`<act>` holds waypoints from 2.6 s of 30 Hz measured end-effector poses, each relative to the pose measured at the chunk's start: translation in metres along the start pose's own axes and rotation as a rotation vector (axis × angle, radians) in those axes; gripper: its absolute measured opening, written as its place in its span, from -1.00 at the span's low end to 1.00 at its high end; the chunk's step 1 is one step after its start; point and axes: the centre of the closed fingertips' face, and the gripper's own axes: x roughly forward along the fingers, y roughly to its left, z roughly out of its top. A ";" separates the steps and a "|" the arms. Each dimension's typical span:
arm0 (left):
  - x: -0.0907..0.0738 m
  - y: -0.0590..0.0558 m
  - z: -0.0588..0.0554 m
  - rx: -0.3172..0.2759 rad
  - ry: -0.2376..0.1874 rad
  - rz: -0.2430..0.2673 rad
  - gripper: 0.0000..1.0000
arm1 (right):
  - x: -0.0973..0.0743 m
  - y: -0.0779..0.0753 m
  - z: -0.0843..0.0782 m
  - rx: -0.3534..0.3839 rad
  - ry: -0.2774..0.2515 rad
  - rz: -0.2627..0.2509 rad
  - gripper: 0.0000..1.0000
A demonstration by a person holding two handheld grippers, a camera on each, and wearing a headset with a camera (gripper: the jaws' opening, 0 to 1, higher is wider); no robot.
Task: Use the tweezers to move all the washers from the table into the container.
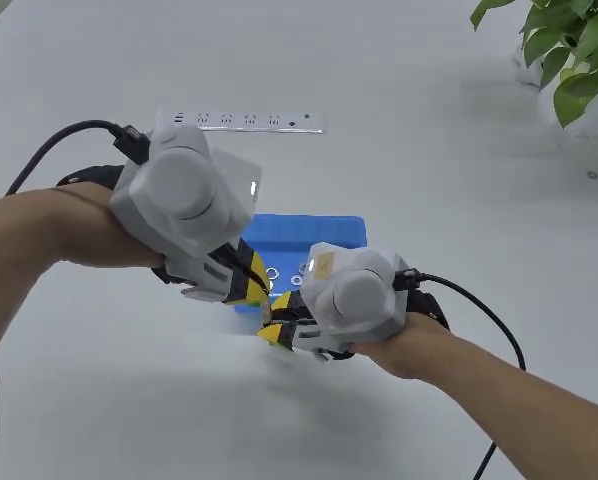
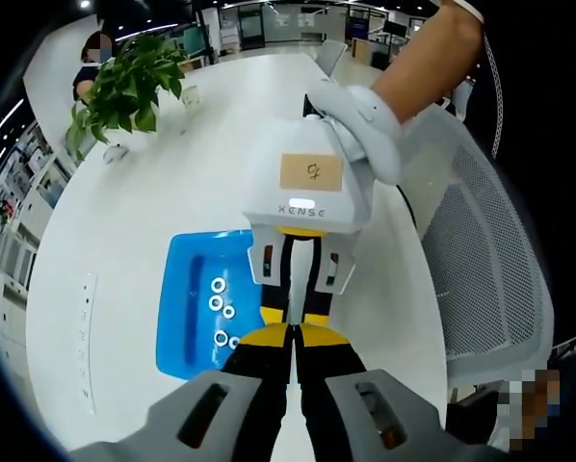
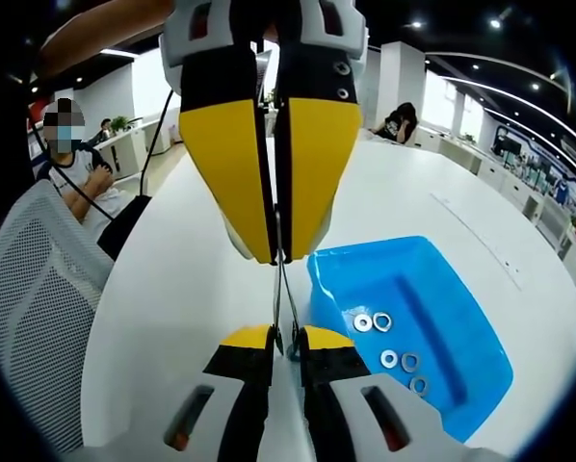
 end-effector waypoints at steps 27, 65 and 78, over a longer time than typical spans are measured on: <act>-0.003 0.003 -0.001 0.003 0.001 0.011 -0.90 | 0.000 0.000 0.000 0.026 0.010 0.009 -0.80; -0.046 0.020 0.035 0.056 -0.022 0.043 -0.90 | -0.037 -0.020 0.045 0.024 -0.030 -0.049 -0.84; -0.039 0.018 0.036 0.068 -0.019 0.033 -0.90 | -0.036 -0.019 0.038 0.022 -0.018 -0.046 -0.84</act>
